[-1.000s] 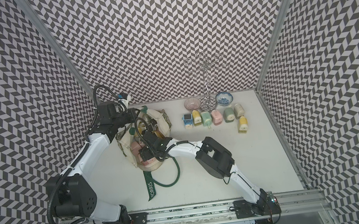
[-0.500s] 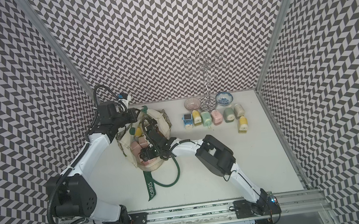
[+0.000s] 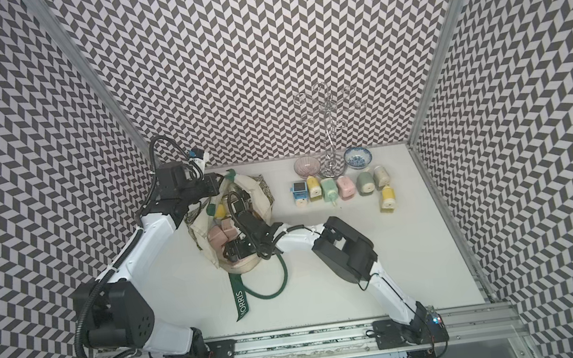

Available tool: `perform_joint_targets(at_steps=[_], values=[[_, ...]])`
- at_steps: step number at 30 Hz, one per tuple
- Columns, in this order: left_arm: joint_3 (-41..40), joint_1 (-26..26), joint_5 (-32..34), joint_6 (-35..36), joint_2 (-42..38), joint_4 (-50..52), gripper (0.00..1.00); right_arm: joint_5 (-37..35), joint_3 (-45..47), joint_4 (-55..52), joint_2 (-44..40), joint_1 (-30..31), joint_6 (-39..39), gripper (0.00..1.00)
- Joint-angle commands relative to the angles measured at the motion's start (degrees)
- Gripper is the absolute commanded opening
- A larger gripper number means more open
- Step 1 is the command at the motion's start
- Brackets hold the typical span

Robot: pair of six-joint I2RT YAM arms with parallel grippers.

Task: Take out the pencil sharpeners from the tote bags
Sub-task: Pick up the pencil sharpener from the canvas bag.

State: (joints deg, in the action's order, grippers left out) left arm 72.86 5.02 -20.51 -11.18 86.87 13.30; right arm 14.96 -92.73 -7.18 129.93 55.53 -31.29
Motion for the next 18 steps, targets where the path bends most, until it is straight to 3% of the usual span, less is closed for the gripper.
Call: perform_joint_targets(at_steps=[1, 8, 13, 18], values=[[-0.07, 0.32, 1.00, 0.90, -2.14, -0.12, 0.00, 1.96, 1.35, -9.92, 2.37, 1.51, -0.62, 0.84], [-0.08, 0.44, 1.70, 1.33, -2.21, 0.08, 0.00, -12.05, -5.53, -17.96, 0.67, 3.15, 7.25, 0.78], [-0.08, 0.46, 1.88, 1.33, -2.23, 0.08, 0.00, -20.65, -4.10, -21.51, -1.04, 3.52, 11.39, 0.76], [0.05, 0.48, 1.88, 1.27, -2.03, 0.24, 0.00, -35.52, -3.98, -26.04, -3.08, 4.65, 15.37, 0.75]])
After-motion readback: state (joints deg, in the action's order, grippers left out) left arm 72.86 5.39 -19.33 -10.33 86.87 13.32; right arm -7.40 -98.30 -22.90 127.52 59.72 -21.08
